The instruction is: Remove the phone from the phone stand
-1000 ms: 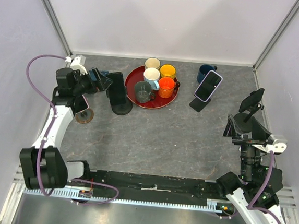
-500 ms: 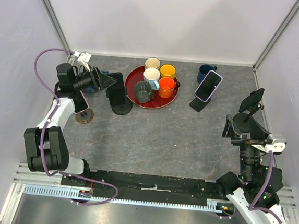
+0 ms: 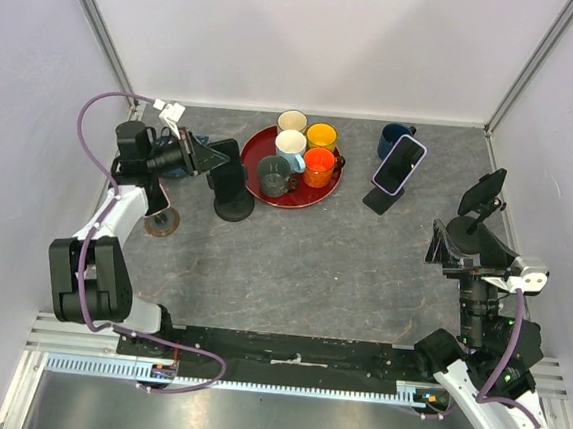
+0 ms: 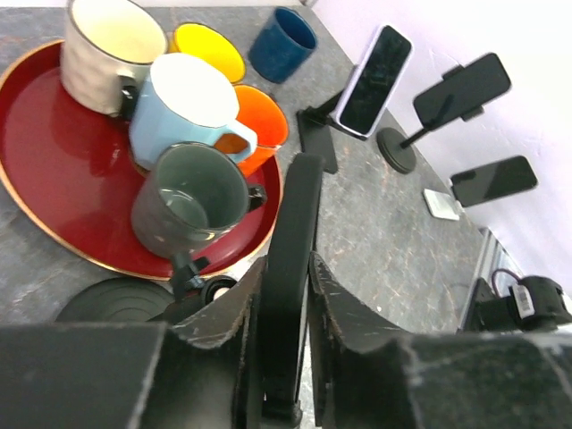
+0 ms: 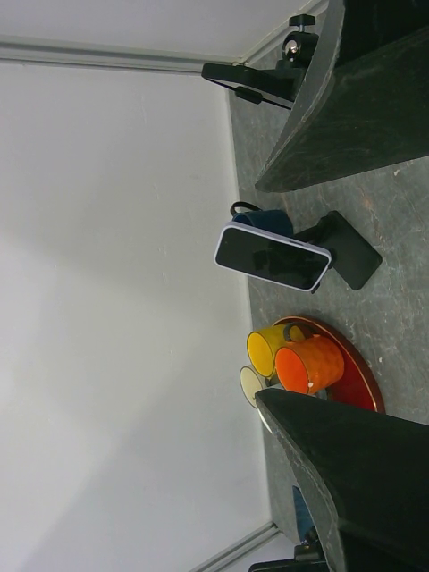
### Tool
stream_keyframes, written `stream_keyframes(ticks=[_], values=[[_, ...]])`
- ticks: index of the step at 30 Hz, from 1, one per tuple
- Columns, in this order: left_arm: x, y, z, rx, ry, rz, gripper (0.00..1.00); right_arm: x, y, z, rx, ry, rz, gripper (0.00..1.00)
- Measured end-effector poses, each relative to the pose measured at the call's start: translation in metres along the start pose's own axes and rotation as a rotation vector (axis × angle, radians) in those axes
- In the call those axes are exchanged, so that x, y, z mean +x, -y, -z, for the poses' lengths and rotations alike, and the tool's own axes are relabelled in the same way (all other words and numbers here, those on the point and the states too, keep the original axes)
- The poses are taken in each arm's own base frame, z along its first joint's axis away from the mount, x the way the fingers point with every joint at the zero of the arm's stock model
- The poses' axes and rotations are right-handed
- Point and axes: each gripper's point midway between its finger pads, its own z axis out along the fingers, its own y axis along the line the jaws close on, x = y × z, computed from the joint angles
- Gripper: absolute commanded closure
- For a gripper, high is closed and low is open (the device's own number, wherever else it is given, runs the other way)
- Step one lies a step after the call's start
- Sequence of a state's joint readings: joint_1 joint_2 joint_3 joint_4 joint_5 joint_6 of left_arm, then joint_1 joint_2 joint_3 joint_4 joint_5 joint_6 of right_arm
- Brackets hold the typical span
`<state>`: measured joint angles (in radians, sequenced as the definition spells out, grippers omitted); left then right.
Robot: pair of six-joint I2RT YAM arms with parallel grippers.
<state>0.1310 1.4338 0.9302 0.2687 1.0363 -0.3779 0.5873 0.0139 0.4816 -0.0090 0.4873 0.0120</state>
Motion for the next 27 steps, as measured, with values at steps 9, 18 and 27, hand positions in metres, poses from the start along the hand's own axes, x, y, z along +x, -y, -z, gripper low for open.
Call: stream_keyframes(ticks=[9, 18, 27], values=[[0.009, 0.027, -0.013, 0.044, -0.026, -0.011, 0.98, 0.0, 0.0, 0.0, -0.001, 0.0, 0.0, 0.02], [0.049, 0.098, -0.028, -0.044, -0.013, -0.016, 0.98, 0.0, -0.002, 0.0, -0.011, 0.0, 0.0, 0.02], [0.067, 0.12, -0.017, -0.223, 0.184, 0.066, 0.98, 0.0, -0.016, 0.001, -0.097, 0.001, 0.016, 0.02]])
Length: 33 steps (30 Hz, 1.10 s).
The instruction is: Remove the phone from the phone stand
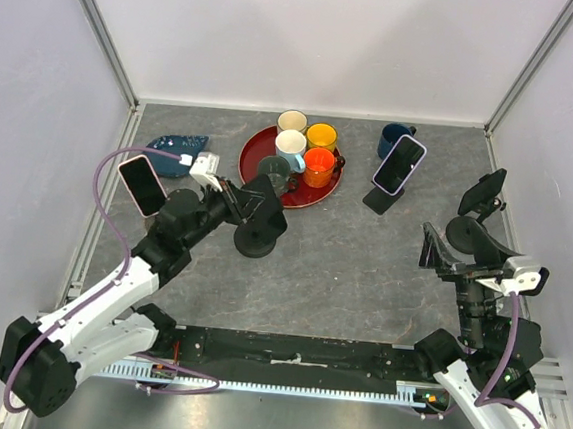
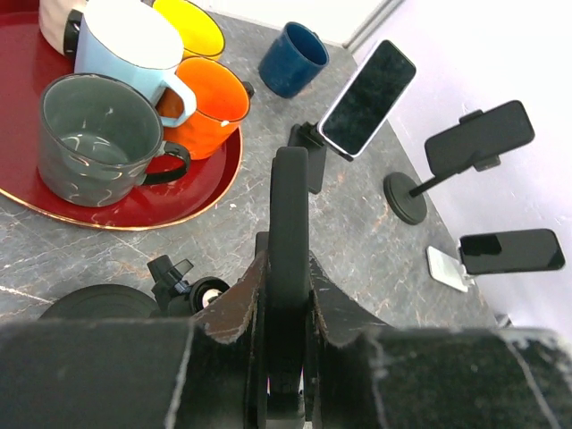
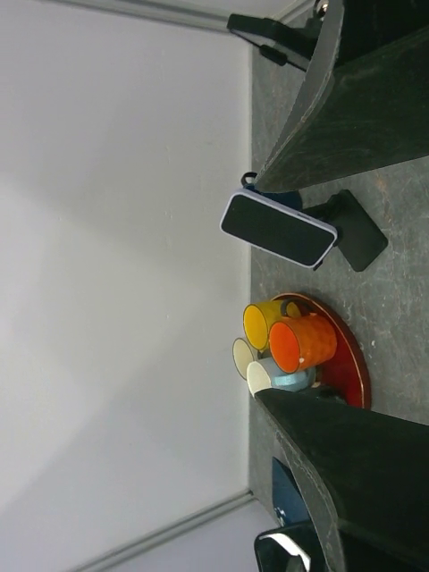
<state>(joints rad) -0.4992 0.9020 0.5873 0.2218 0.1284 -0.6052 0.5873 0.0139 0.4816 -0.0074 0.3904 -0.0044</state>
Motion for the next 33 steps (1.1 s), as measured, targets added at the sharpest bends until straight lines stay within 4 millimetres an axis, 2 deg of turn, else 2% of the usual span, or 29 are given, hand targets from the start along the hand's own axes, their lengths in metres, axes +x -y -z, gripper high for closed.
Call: stream_keyframes(ticks=[6, 9, 14, 18, 22, 27, 33], values=[[0.005, 0.008, -0.002, -0.058, 0.051, -0.005, 0.98, 0.001, -0.026, -0.004, -0.131, -0.004, -0.004, 0.02], [0.007, 0.011, -0.003, -0.071, 0.065, -0.003, 0.98, 0.012, -0.052, -0.015, -0.242, -0.081, -0.006, 0.02], [0.014, 0.021, -0.004, -0.076, 0.074, -0.008, 0.98, 0.048, -0.108, -0.034, -0.474, -0.312, -0.025, 0.02], [0.021, 0.032, -0.006, -0.059, 0.071, -0.002, 0.98, 0.089, -0.139, -0.026, -0.615, -0.469, -0.107, 0.02], [0.028, 0.041, -0.005, -0.049, 0.065, 0.019, 0.98, 0.111, -0.146, -0.009, -0.657, -0.485, -0.196, 0.02], [0.037, 0.052, -0.002, -0.033, 0.055, 0.048, 0.98, 0.134, -0.148, 0.002, -0.667, -0.461, -0.269, 0.02], [0.038, 0.05, 0.001, -0.035, 0.072, 0.066, 0.98, 0.19, -0.142, 0.023, -0.64, -0.519, -0.335, 0.02]])
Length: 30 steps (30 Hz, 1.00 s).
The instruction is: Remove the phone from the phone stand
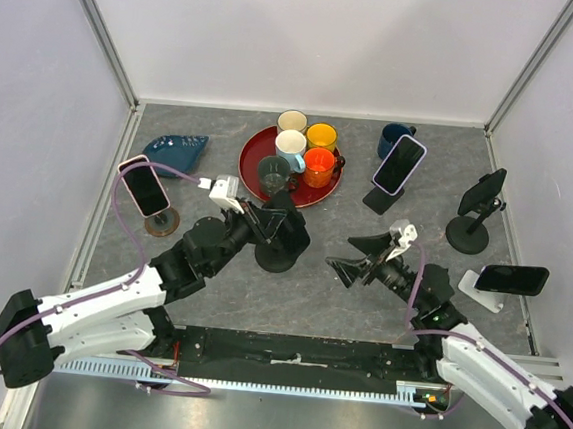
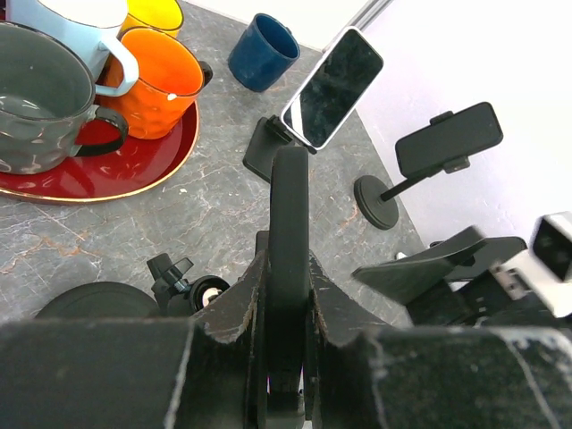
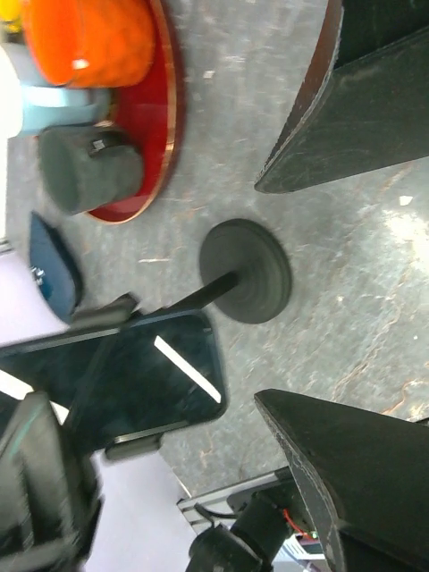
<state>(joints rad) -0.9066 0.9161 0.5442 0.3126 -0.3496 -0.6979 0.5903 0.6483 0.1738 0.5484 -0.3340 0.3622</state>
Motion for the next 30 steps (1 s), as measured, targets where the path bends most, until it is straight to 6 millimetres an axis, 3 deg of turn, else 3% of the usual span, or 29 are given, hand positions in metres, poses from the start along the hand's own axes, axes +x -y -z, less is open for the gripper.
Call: stream_keyframes(ticks=[4, 10, 16, 20, 22, 30], values=[[0.0, -0.001, 0.002, 0.0, 0.005, 0.002, 0.98, 0.036, 0.016, 0.004, 0.037, -0.007, -0.056, 0.02], [-0.003, -0.006, 0.009, -0.01, 0.025, 0.021, 0.98, 0.039, 0.021, -0.013, 0.028, 0.029, -0.054, 0.02], [-0.005, -0.01, 0.013, -0.026, 0.032, 0.019, 0.98, 0.104, 0.034, -0.029, 0.05, -0.168, -0.157, 0.02], [-0.005, -0.01, 0.013, -0.026, 0.03, 0.018, 0.98, 0.148, 0.034, -0.028, 0.055, -0.306, -0.19, 0.02], [-0.005, -0.01, 0.013, -0.026, 0.029, 0.018, 0.98, 0.152, 0.03, -0.03, 0.033, -0.322, -0.184, 0.02], [-0.001, -0.004, 0.014, 0.027, 0.0, -0.05, 0.98, 0.139, 0.022, -0.039, -0.018, -0.28, -0.153, 0.02]])
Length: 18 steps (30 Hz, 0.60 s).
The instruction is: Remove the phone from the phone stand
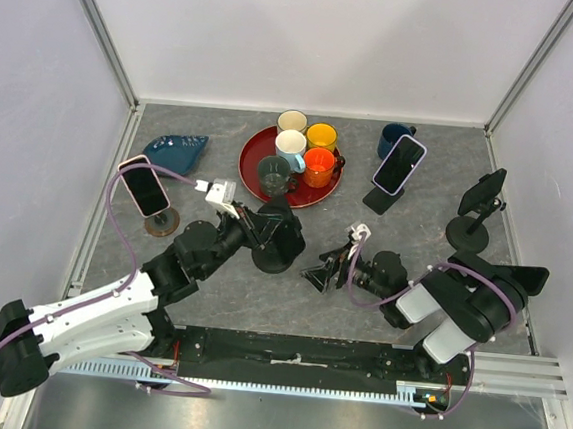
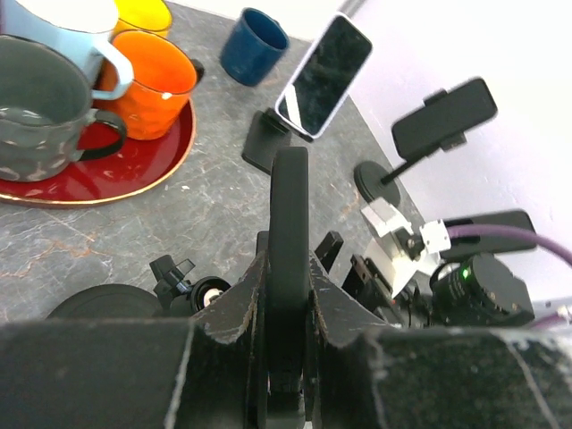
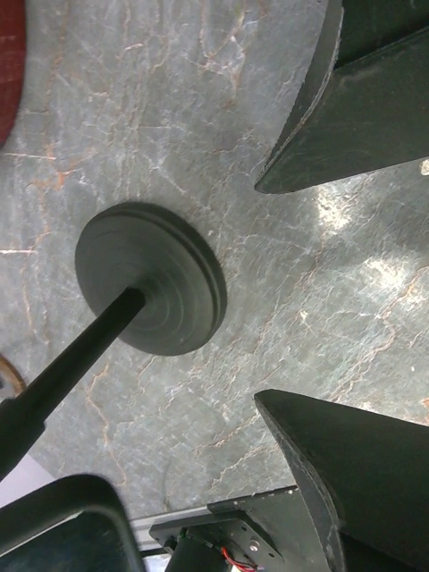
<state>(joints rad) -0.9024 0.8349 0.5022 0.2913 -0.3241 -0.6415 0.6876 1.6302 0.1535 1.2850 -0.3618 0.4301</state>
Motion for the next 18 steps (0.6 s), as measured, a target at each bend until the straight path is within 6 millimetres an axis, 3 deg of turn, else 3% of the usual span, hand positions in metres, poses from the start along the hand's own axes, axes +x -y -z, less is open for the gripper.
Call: stream_keyframes(ticks=[5, 12, 18], values=[[-0.002, 0.0, -0.002, 0.099, -0.06, -0.032, 0.98, -0.021, -0.012, 0.002, -0.038, 0.061, 0.035, 0.02], [-0.009, -0.011, -0.001, 0.155, -0.102, -0.025, 0.98, -0.069, -0.041, 0.01, -0.132, 0.203, 0.158, 0.02], [0.001, 0.001, 0.005, 0.255, -0.166, -0.058, 0.98, -0.081, -0.056, 0.003, -0.213, 0.215, 0.228, 0.02]])
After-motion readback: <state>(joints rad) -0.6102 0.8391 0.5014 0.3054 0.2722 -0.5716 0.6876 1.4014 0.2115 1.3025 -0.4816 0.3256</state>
